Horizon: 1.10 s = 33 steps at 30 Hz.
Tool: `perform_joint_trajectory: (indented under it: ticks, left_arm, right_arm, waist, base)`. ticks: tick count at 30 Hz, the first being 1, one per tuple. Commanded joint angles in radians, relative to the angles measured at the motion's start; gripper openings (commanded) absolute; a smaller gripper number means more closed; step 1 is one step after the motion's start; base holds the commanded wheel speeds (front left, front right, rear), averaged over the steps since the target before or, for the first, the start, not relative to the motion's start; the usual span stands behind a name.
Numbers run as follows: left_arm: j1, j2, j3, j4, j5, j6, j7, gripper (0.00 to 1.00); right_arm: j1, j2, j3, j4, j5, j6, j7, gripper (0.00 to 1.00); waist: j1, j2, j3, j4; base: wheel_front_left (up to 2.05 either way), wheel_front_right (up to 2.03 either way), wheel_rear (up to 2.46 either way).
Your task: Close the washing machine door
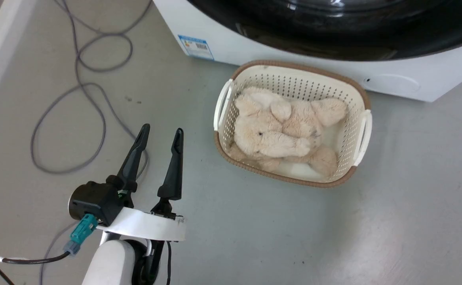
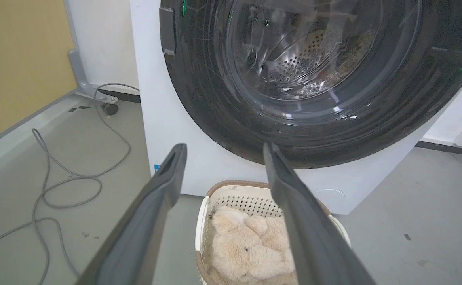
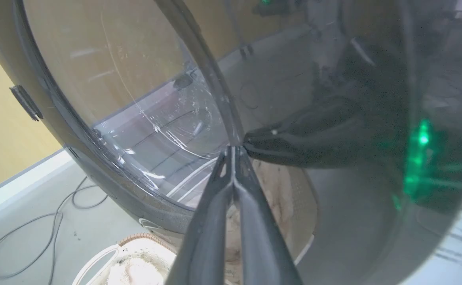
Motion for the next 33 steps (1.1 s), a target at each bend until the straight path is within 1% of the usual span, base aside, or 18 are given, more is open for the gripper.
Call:
perform_joint_trajectory:
  ticks: [1,5,10,15,18,20,23,29,33]
  left_arm:
    - [-0.007,-0.002,0.005,0.002,-0.004,-0.004,-0.004,1.00]
    - [0.007,-0.002,0.017,0.010,0.000,-0.004,-0.004,1.00]
    - [0.043,-0.002,0.046,0.025,0.004,-0.004,-0.004,1.00]
    - [0.091,-0.002,0.078,0.049,0.015,-0.004,-0.004,1.00]
    - [0.117,-0.002,0.094,0.062,0.020,-0.004,-0.004,1.00]
    - [0.133,-0.002,0.101,0.067,0.022,-0.004,-0.004,1.00]
    - [0.157,-0.002,0.109,0.068,0.022,-0.002,-0.004,1.00]
    - [0.194,-0.002,0.115,0.078,0.032,-0.002,-0.004,1.00]
    - [0.208,-0.002,0.118,0.085,0.033,-0.002,-0.004,1.00]
  right_arm:
    - [-0.001,-0.010,-0.018,0.008,-0.002,-0.011,-0.014,0.00]
    - [0.059,0.004,-0.011,0.020,0.003,-0.011,-0.047,0.00]
    - [0.178,0.029,0.006,0.003,0.017,-0.011,-0.102,0.00]
    - [0.325,0.057,0.020,-0.048,0.036,-0.011,-0.143,0.00]
    - [0.416,0.074,0.004,-0.091,0.041,-0.011,-0.169,0.00]
    - [0.483,0.083,-0.017,-0.127,0.011,-0.011,-0.190,0.00]
    - [0.591,0.128,-0.071,-0.195,-0.045,-0.011,-0.216,0.00]
    - [0.787,0.251,-0.158,-0.337,-0.164,-0.011,-0.227,0.00]
    - [0.890,0.318,-0.167,-0.403,-0.258,-0.011,-0.227,0.00]
  waist:
    - [-0.0001,0.0000,-0.019,-0.007]
    - [-0.0001,0.0000,-0.076,-0.027]
    - [-0.0001,0.0000,-0.177,-0.069]
    - [-0.0001,0.0000,-0.270,-0.116]
    - [-0.0001,0.0000,-0.313,-0.139]
    - [-0.0001,0.0000,-0.337,-0.151]
    - [-0.0001,0.0000,-0.365,-0.168]
    - [-0.0001,0.0000,-0.398,-0.194]
    - [-0.0001,0.0000,-0.414,-0.204]
  base:
    - [0.00,0.00,0.00]
    - [0.00,0.00,0.00]
    - [0.00,0.00,0.00]
    - [0.00,0.00,0.00]
    - [0.00,0.00,0.00]
    - [0.00,0.00,0.00]
    - [0.00,0.00,0.00]
    - [0.00,0.00,0.00]
    - [0.00,0.00,0.00]
